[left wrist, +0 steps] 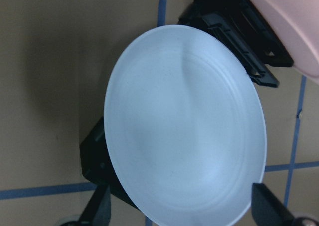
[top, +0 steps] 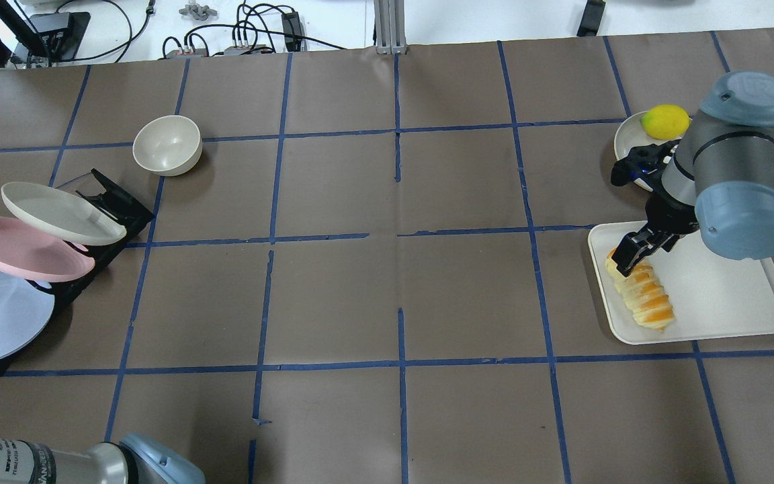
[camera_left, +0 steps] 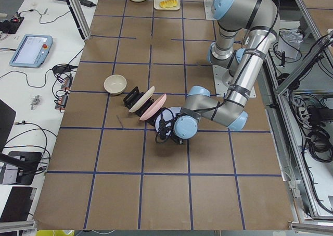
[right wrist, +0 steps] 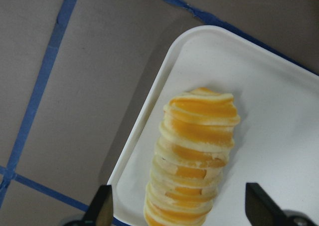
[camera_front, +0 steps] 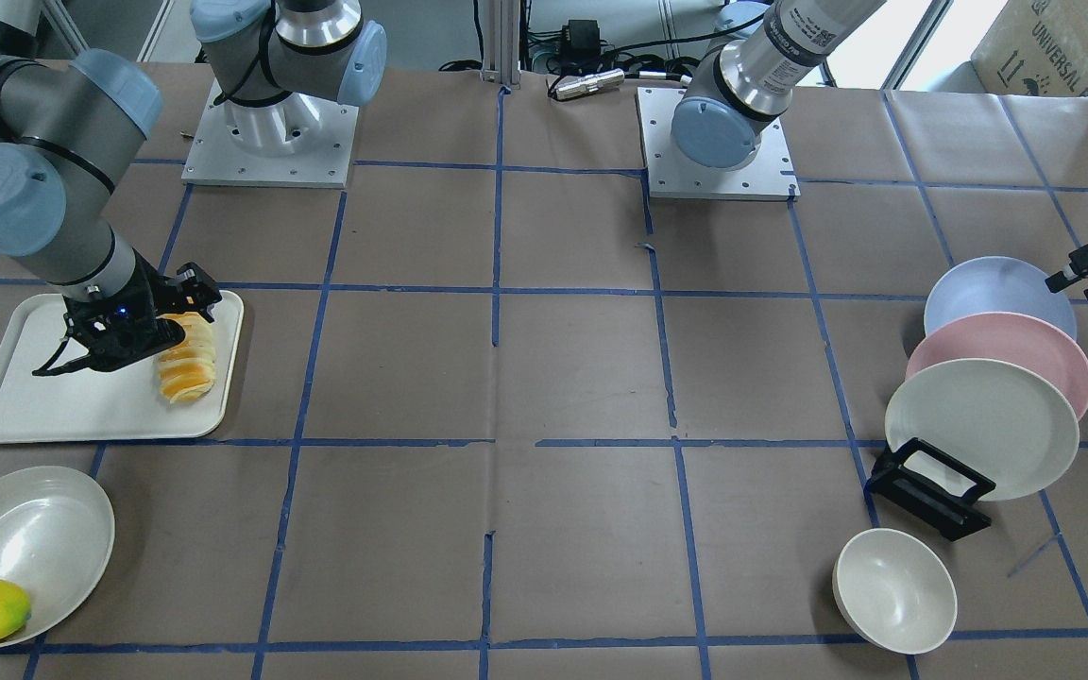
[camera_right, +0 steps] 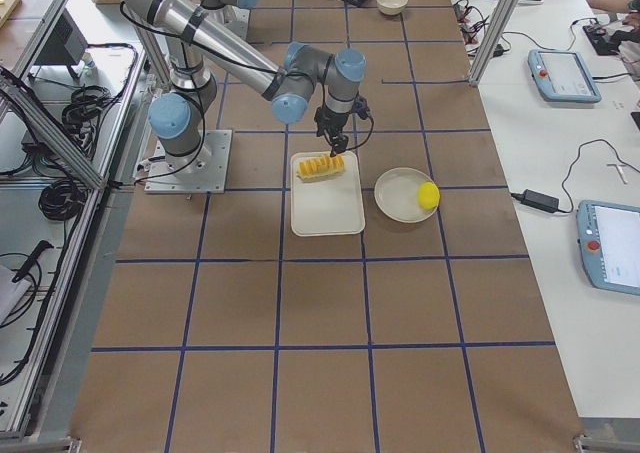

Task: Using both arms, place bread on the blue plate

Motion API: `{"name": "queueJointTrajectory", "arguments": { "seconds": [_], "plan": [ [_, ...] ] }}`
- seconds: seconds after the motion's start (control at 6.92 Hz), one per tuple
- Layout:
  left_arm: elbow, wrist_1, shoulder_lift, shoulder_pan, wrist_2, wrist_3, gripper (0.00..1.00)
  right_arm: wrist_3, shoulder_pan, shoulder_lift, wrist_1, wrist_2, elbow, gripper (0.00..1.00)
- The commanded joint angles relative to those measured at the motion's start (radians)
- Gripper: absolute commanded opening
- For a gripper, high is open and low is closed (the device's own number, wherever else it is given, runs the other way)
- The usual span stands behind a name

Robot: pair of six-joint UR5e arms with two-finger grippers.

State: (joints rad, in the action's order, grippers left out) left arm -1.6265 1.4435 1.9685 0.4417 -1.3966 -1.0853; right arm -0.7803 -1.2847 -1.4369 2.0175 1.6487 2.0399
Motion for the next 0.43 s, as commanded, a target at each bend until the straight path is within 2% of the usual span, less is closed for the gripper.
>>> {"name": "queueJointTrajectory", "arguments": {
  "seconds": [0.0,0.29],
  "plan": [
    [0.022,-0.018,0.062,0.014,0.016,-0.001,1.0,-0.011,0.002,0.051,0.091,0.0,0.032,0.93],
    [0.024,-0.04,0.093,0.037,0.037,0.007,0.99,-0.011,0.002,0.075,0.127,0.002,0.037,0.94]
  ]
}}
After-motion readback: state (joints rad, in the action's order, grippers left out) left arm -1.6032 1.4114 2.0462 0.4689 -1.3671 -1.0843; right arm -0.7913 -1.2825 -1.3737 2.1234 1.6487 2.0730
